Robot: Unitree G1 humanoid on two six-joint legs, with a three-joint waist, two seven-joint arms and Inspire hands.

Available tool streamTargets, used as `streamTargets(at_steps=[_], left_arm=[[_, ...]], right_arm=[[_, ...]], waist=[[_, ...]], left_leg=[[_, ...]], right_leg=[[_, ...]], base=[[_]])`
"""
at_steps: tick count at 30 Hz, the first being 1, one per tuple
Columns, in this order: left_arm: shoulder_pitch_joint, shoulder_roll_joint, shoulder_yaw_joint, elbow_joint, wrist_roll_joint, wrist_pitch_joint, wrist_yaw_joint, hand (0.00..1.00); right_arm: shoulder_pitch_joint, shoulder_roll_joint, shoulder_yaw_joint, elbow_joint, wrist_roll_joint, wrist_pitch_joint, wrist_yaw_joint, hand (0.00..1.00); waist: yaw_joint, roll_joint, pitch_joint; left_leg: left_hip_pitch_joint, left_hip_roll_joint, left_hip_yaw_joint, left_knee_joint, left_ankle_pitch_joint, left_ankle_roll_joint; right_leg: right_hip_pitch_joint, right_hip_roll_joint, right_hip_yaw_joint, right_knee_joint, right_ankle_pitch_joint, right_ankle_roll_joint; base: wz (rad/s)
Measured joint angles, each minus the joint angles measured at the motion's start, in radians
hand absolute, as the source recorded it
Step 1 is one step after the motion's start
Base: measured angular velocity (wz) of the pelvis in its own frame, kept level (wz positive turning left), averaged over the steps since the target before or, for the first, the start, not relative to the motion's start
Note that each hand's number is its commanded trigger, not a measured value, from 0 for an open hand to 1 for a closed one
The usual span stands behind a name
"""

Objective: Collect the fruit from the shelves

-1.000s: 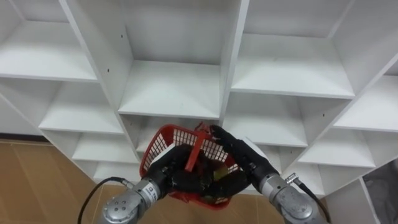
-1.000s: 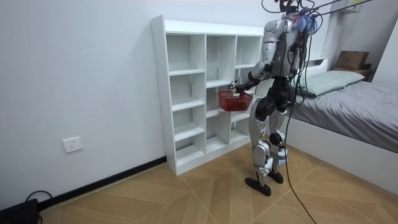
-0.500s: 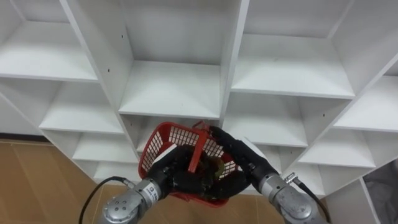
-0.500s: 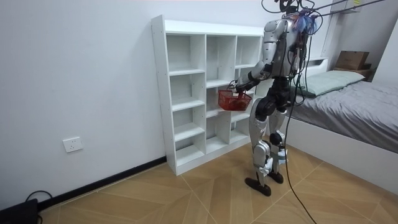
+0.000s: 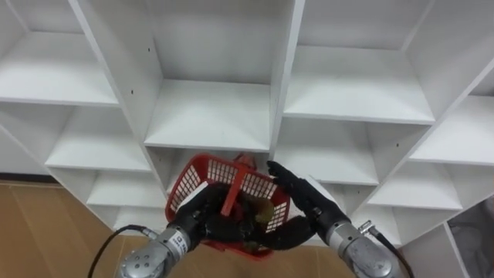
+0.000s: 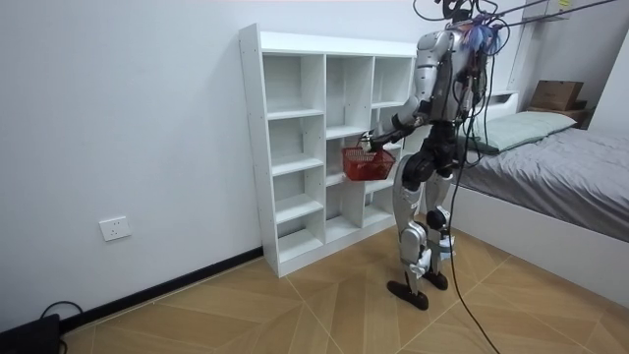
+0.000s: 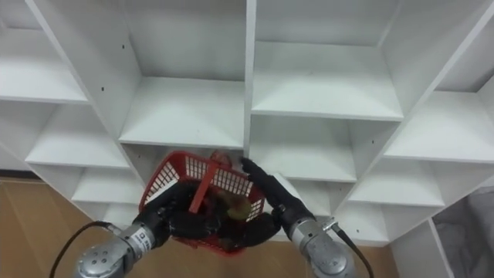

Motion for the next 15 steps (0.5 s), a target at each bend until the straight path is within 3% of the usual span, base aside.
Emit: streamTargets(at_steps=[7,9,12,15], left_arm=[[0.053,0.004,0.026,0.063,0.009,0.001,0.034,1.0],[0.095,0.005,0.07,0.063,0.042,0.001,0.042,1.0],[0.132,0.008,0.118,0.094,0.047,0.002,0.05,1.0],[0.141,0.012,0.134,0.15,0.047,0.002,0.067,1.0]], right_arm=[[0.046,0.0,-0.039,-0.033,-0.013,0.0,-0.005,0.0],[0.092,0.0,-0.064,-0.056,-0.026,-0.001,-0.013,0.0],[0.136,-0.003,-0.104,-0.042,-0.028,-0.002,-0.039,0.0],[0.141,-0.004,-0.124,0.039,-0.029,-0.002,-0.066,0.0]], waist=[[-0.003,-0.003,-0.0032],[-0.001,-0.002,-0.0108],[-0.008,0.006,-0.0147],[-0.014,0.013,-0.0108]], left_leg=[[0.001,-0.001,0.003,0.0,-0.001,0.0],[0.001,-0.001,0.001,0.0,-0.001,-0.001],[0.013,0.0,-0.007,0.0,-0.005,-0.001],[0.031,-0.002,-0.017,-0.001,-0.008,-0.001]], right_leg=[[0.002,-0.001,0.001,-0.003,0.0,0.0],[0.007,0.002,0.0,-0.011,0.0,0.0],[0.023,0.0,-0.011,-0.014,0.0,0.0],[0.041,-0.001,-0.018,-0.019,-0.003,0.001]], base=[[0.0],[0.0],[0.08],[0.07]])
